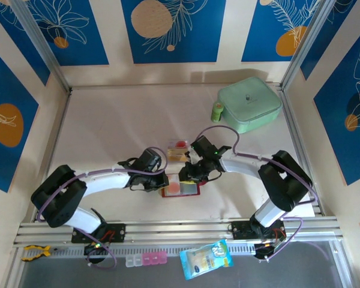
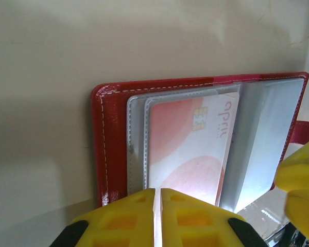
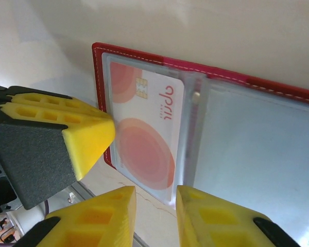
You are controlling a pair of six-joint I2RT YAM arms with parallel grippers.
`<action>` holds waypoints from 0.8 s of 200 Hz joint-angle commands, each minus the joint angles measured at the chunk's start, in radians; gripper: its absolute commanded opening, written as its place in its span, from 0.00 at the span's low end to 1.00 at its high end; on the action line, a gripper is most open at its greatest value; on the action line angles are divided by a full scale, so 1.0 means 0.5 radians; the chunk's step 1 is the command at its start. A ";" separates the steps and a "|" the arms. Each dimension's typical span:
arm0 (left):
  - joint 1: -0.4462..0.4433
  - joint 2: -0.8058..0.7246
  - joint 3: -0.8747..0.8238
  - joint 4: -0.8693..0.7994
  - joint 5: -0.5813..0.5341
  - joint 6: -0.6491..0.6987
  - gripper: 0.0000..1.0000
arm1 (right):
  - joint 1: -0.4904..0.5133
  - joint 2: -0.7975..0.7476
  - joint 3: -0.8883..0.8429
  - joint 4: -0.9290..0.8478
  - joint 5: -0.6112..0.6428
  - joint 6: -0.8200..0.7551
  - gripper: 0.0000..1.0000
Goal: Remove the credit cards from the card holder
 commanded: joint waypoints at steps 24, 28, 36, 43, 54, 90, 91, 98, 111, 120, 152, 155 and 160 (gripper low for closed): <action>0.032 -0.046 -0.011 -0.041 -0.030 0.033 0.12 | 0.065 0.092 0.090 0.023 -0.039 0.033 0.27; 0.031 -0.045 -0.011 -0.042 -0.030 0.032 0.12 | 0.068 0.098 0.094 0.023 -0.040 0.032 0.27; 0.032 -0.038 -0.013 -0.036 -0.027 0.033 0.11 | 0.071 0.109 0.100 0.023 -0.036 0.033 0.27; 0.032 -0.031 -0.015 -0.031 -0.021 0.033 0.11 | 0.071 0.118 0.099 0.023 -0.033 0.035 0.27; 0.032 -0.022 -0.022 -0.021 -0.017 0.032 0.09 | 0.072 0.131 0.102 0.025 -0.032 0.036 0.27; 0.031 0.000 -0.036 -0.019 -0.020 0.035 0.06 | 0.074 0.161 0.105 0.041 -0.039 0.033 0.26; 0.031 0.002 -0.037 -0.020 -0.021 0.035 0.06 | 0.071 0.161 0.105 0.042 -0.041 0.033 0.26; 0.032 0.009 -0.040 -0.023 -0.021 0.038 0.06 | 0.070 0.166 0.105 0.045 -0.042 0.034 0.26; 0.033 0.021 -0.044 -0.020 -0.021 0.039 0.05 | 0.073 0.174 0.106 0.052 -0.045 0.036 0.26; 0.036 0.028 -0.047 -0.019 -0.018 0.037 0.05 | 0.075 0.179 0.104 0.059 -0.050 0.036 0.25; 0.035 0.034 -0.053 -0.019 -0.018 0.039 0.05 | 0.075 0.200 0.102 0.081 -0.066 0.038 0.23; 0.035 0.034 -0.053 -0.023 -0.018 0.039 0.05 | 0.075 0.203 0.102 0.081 -0.066 0.039 0.23; 0.034 0.034 -0.053 -0.023 -0.020 0.041 0.05 | 0.074 0.206 0.102 0.085 -0.067 0.039 0.23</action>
